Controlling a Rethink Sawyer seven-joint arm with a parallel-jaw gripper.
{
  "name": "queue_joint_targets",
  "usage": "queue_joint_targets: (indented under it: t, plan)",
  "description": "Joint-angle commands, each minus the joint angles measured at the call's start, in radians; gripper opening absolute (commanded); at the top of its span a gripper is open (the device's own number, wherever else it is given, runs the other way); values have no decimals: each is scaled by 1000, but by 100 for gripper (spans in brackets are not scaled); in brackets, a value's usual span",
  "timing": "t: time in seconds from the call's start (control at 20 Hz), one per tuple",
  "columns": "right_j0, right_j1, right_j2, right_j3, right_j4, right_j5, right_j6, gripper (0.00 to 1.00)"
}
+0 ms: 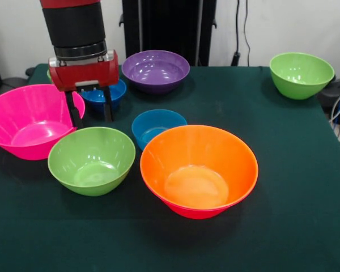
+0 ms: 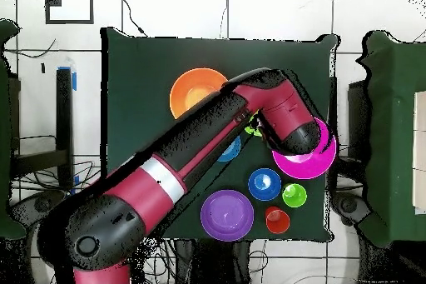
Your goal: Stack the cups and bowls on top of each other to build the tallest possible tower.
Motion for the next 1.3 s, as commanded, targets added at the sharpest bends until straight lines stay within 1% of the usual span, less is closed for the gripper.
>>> queue_joint_targets:
  t: [0.05,0.35,0.45,0.6,0.8,0.95,1.1,1.15,1.3]
  plan:
    - [-35,57,178,-35,66,96,48,100]
    - [-50,84,157,-40,83,114,61,100]
    - [-52,95,144,-36,88,128,101,100]
    - [-56,107,118,-30,80,135,194,100]
    - [-61,104,103,-17,73,128,261,100]
    - [-66,103,87,-4,61,109,339,100]
    - [-67,100,97,16,73,108,376,100]
    - [-66,102,99,23,76,109,407,100]
    - [-62,104,110,40,84,111,436,100]
